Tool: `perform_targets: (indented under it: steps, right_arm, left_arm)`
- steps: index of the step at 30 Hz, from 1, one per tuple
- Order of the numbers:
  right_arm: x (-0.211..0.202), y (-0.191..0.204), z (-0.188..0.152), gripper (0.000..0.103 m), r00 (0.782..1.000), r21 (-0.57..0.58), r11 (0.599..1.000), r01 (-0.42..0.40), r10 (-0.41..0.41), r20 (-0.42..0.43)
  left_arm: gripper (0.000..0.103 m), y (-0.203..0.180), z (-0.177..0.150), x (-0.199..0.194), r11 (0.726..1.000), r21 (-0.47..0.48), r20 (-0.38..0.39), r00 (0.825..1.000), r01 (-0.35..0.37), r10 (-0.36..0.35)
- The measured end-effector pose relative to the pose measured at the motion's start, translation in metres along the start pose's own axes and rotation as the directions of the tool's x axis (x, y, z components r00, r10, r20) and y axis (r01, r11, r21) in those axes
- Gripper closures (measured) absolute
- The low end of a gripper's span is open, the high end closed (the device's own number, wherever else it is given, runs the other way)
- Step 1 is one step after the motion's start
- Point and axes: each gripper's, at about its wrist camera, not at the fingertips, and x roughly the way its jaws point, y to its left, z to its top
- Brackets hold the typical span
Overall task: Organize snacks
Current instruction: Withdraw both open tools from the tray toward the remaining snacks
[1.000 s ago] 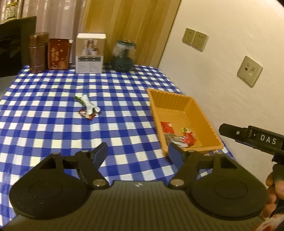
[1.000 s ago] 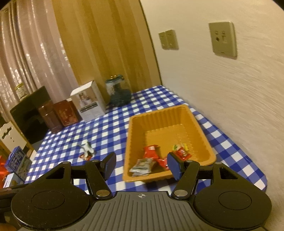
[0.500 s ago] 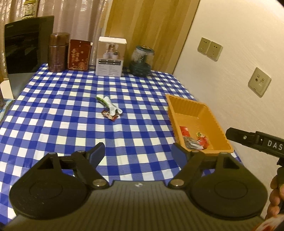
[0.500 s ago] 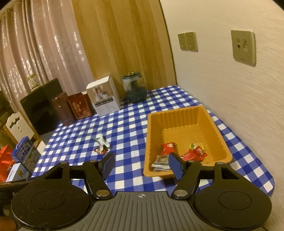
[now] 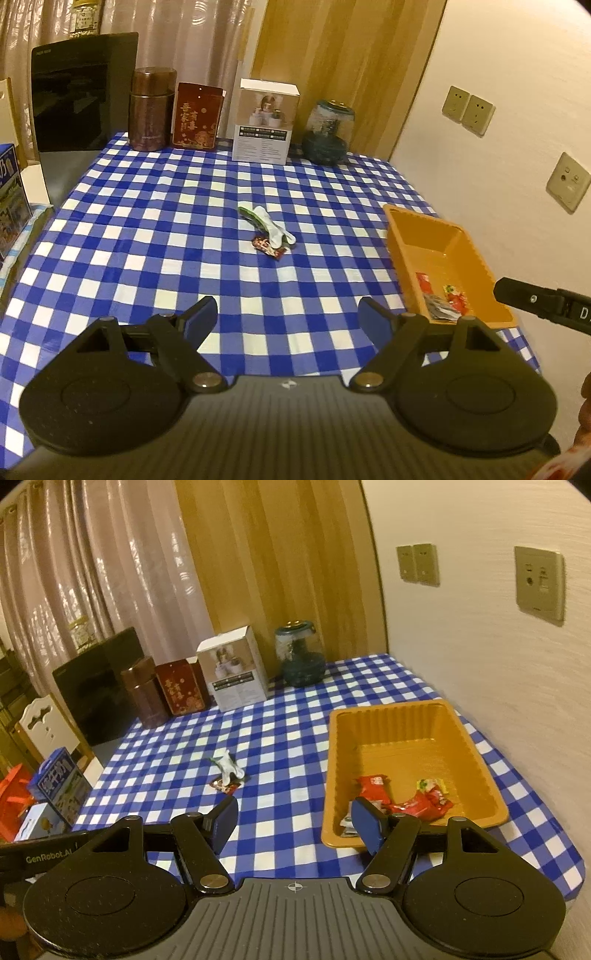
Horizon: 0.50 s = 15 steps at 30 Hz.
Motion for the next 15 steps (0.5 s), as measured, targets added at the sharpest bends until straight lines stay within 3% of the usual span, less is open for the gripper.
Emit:
perform_targets:
  steps: [15]
  right_arm:
    - [0.077,0.033,0.011,0.035,0.996,-0.078,0.994,-0.074,0.07,-0.053]
  left_arm:
    - [0.022,0.036,0.022,0.06,0.998,0.053,-0.027,0.999,-0.034,0.036]
